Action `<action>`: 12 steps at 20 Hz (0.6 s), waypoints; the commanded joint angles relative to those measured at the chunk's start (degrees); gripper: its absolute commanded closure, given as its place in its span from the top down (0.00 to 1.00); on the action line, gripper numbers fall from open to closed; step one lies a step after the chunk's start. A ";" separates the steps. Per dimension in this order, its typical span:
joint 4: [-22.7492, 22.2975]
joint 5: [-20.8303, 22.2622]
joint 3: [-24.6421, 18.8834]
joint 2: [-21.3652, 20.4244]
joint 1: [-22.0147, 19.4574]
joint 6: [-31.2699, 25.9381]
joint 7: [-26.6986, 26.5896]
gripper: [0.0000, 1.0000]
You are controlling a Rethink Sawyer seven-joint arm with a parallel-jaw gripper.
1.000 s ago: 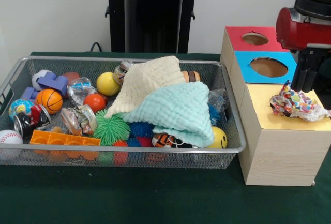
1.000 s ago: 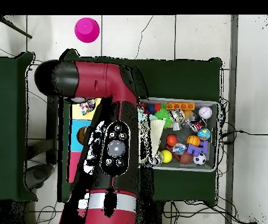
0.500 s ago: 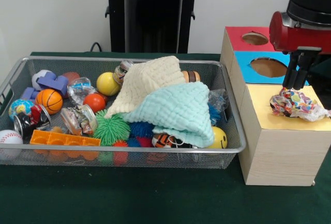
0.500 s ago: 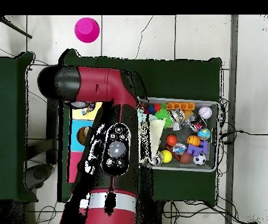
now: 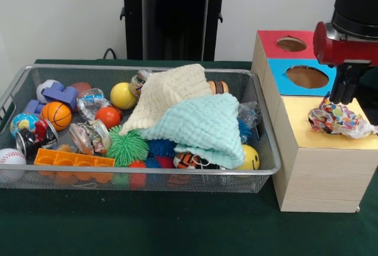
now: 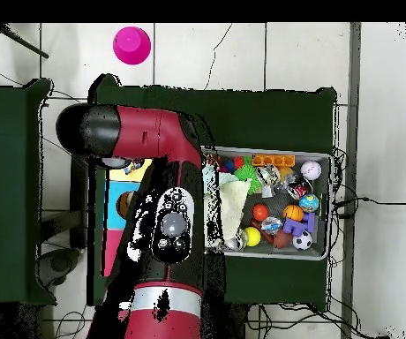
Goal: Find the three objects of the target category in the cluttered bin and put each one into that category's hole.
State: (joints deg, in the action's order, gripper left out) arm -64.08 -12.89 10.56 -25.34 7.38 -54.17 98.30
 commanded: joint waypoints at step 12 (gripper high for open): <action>-4.62 -1.11 -0.65 5.07 4.03 2.58 14.92 0.00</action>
State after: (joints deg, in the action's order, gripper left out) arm -64.75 -15.15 10.94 -23.76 10.85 -54.16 98.30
